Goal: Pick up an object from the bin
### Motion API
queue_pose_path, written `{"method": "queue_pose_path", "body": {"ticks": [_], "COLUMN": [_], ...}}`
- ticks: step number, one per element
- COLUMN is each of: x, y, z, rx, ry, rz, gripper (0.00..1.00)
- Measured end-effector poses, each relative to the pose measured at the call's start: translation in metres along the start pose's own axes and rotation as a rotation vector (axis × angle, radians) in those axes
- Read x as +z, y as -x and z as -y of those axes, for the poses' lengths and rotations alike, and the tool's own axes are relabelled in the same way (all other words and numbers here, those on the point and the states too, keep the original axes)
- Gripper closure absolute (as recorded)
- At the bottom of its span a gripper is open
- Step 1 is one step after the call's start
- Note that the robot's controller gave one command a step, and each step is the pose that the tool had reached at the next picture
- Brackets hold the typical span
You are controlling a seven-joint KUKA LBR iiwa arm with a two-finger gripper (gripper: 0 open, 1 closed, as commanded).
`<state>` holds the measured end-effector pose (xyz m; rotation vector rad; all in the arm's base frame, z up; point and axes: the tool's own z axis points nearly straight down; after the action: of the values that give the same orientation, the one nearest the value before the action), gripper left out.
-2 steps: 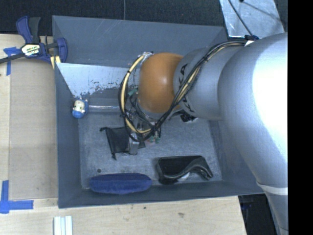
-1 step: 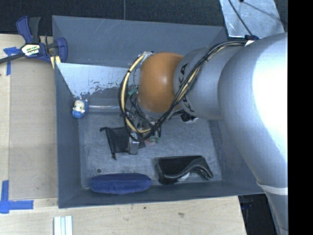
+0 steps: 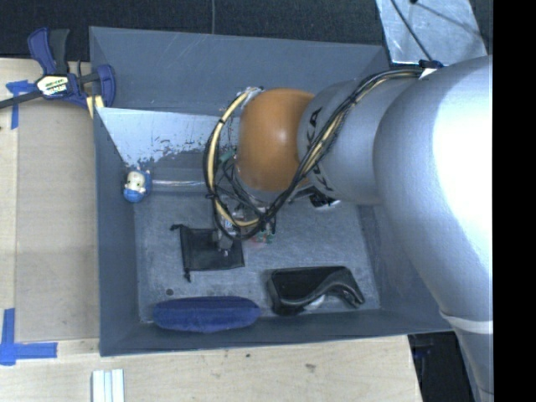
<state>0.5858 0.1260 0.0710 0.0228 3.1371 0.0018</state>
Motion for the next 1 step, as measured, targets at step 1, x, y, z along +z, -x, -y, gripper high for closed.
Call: {"method": "queue_pose_path", "body": {"ticks": [1], "x": [-0.0096], "y": [0.0015], "z": [0.0002], "rx": [0.001], "ry": [0.0], "rz": [0.002], "gripper": [1.0]}}
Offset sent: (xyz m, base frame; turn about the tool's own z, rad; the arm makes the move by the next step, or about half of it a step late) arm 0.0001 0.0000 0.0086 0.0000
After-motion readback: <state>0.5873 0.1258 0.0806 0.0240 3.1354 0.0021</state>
